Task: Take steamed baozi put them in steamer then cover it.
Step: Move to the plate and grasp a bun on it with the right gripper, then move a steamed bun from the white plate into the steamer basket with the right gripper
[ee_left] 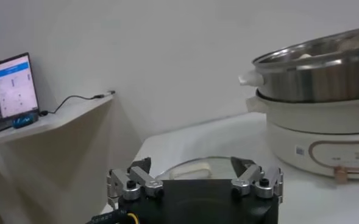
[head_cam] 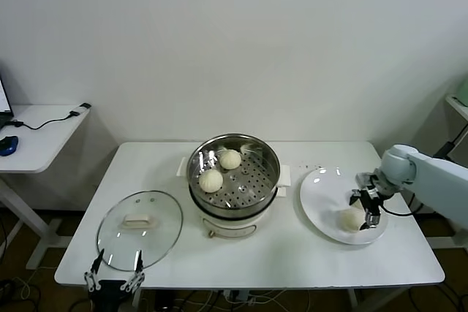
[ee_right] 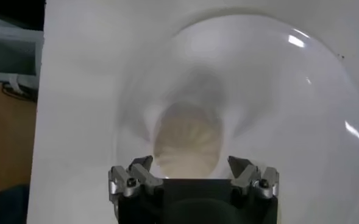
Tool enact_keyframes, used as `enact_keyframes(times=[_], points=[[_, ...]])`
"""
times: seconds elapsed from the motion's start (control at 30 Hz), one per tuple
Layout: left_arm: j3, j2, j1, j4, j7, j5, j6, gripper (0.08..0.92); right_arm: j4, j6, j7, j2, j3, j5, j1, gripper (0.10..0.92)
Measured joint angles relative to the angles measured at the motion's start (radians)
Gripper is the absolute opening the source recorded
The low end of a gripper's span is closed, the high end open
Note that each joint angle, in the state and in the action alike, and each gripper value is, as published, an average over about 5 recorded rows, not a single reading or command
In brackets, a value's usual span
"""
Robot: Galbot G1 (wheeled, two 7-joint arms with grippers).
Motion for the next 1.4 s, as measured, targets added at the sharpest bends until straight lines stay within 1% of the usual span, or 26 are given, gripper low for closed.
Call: enact_keyframes(times=[0.27,0.43,0.53,0.9,1.13,1.4], points=[[-0.009,0.000,0.006,0.010,-0.001,-0.002,-0.006,0.823,-0.032,0.004,-0.008,0.037,0.013,-0.022,-0.022,0.813],[-0.009,0.000,0.001,0.016,-0.001,-0.001,-0.006,0.823,-0.046,0.005,-0.021,0.051,0.019,-0.034,-0.026,0.740],[-0.008,0.000,-0.002,0.019,-0.001,-0.001,-0.004,0.823,-0.054,0.008,-0.028,0.059,0.021,-0.039,-0.027,0.710],[-0.009,0.001,-0.006,0.024,-0.002,0.000,-0.003,0.823,-0.075,0.046,-0.055,0.080,0.029,-0.044,-0.010,0.667],[-0.008,0.005,-0.007,0.027,-0.001,0.001,0.001,0.823,-0.091,0.149,-0.104,0.115,0.011,-0.066,0.076,0.662],[-0.004,0.006,-0.009,0.028,0.002,0.005,0.006,0.823,-0.126,0.363,-0.176,0.226,-0.063,-0.098,0.280,0.662]])
